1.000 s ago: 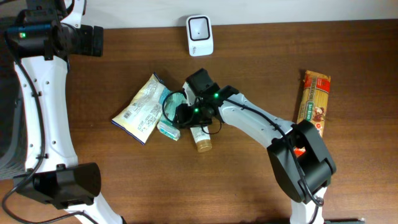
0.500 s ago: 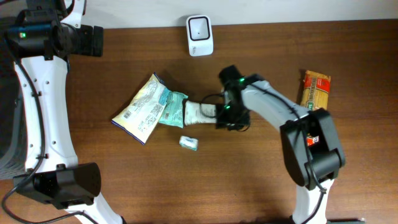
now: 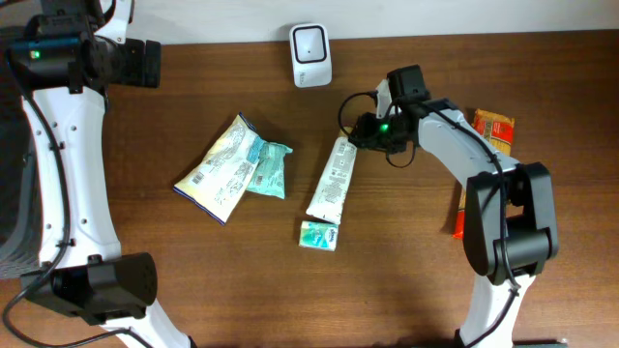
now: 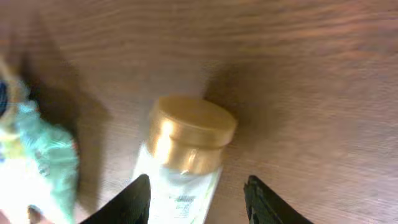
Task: Scan the item barcode
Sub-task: 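Reach right gripper to white Pantene tube and grasp it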
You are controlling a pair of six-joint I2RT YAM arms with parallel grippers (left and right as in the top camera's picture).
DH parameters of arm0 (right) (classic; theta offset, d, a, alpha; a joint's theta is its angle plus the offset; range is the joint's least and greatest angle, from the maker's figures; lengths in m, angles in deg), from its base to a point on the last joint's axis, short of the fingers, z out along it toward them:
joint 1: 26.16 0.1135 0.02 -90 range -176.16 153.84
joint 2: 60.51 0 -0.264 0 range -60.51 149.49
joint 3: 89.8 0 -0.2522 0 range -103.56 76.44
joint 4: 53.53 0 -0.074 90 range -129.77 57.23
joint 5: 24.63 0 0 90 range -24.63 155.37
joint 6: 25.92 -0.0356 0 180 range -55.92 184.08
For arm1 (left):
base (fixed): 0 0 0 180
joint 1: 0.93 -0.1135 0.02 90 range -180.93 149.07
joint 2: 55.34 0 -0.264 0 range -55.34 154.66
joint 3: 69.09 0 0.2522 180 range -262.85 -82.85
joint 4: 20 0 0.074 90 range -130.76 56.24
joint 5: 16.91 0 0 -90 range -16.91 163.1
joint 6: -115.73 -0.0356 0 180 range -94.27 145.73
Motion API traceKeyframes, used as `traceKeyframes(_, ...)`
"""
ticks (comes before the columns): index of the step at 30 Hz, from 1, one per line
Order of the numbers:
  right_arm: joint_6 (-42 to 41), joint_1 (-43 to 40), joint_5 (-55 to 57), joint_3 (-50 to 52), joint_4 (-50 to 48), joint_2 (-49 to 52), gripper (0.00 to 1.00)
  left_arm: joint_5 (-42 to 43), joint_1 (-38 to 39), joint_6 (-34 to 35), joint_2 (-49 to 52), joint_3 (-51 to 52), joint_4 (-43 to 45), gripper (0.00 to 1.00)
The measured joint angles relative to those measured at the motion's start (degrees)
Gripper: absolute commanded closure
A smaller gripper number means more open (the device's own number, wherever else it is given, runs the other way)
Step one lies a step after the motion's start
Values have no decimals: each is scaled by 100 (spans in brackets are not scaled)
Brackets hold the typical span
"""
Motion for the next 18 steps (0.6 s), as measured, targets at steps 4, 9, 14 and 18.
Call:
traceKeyframes(4, 20, 476, -470, -487, 538, 13, 52, 0, 0, 0, 0, 0, -2, 1)
traceKeyframes(9, -289, 1539, -293, -533, 691, 72, 52, 0, 0, 0, 0, 0, -2, 1)
traceKeyframes(14, -990, 1582, 868, -533, 352, 498, 53, 0, 0, 0, 0, 0, -4, 1)
traceKeyframes(18, -1082, 1449, 1093, -535, 553, 503, 53, 0, 0, 2, 0, 0, -2, 1)
